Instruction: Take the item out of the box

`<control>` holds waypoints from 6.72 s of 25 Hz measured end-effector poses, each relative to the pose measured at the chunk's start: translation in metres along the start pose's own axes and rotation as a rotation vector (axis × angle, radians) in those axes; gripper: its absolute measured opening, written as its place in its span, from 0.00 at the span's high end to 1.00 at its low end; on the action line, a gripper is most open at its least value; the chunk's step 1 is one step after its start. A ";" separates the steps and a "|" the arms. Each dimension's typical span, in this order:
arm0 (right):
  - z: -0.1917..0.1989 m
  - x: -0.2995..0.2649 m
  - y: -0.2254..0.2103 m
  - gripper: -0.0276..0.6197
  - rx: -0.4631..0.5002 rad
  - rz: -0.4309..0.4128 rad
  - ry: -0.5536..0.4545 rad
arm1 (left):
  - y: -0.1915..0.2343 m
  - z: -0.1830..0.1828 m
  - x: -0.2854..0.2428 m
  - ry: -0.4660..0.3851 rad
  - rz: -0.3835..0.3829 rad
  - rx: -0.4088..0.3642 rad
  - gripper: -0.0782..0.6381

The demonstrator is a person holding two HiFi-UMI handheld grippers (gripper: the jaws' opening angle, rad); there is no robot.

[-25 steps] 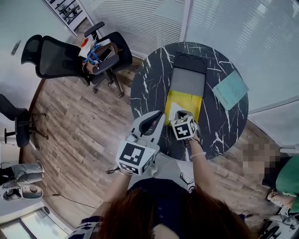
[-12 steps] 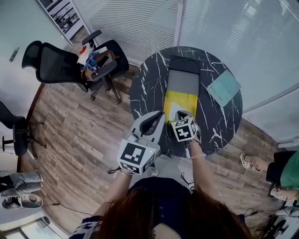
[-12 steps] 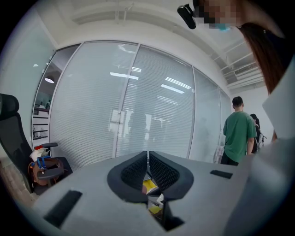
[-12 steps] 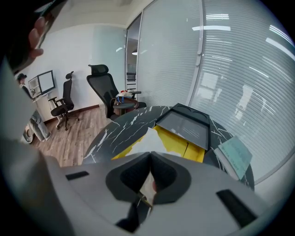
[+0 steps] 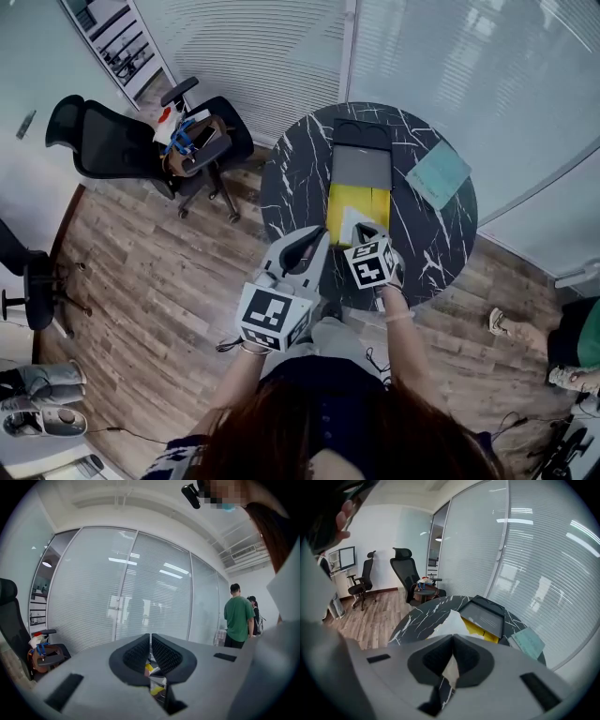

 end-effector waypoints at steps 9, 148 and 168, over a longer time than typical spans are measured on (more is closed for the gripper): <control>-0.010 0.026 0.004 0.92 0.001 0.048 -0.039 | -0.006 -0.007 0.022 -0.033 0.026 -0.009 0.85; 0.025 0.404 0.080 0.92 -0.129 0.208 -0.620 | -0.194 0.004 0.151 -0.048 0.072 -0.106 0.85; 0.012 0.378 0.078 0.92 -0.129 0.203 -0.589 | -0.167 0.008 0.136 -0.027 0.084 -0.091 0.85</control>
Point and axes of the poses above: the fingertips, and each gripper's own axes: x backward along the fingers, y to its left, z out of its underside, the point moved 2 cm from there along x, backward along the fingers, and after that the axes turned 1 degree about x, right-handed, at the moved point
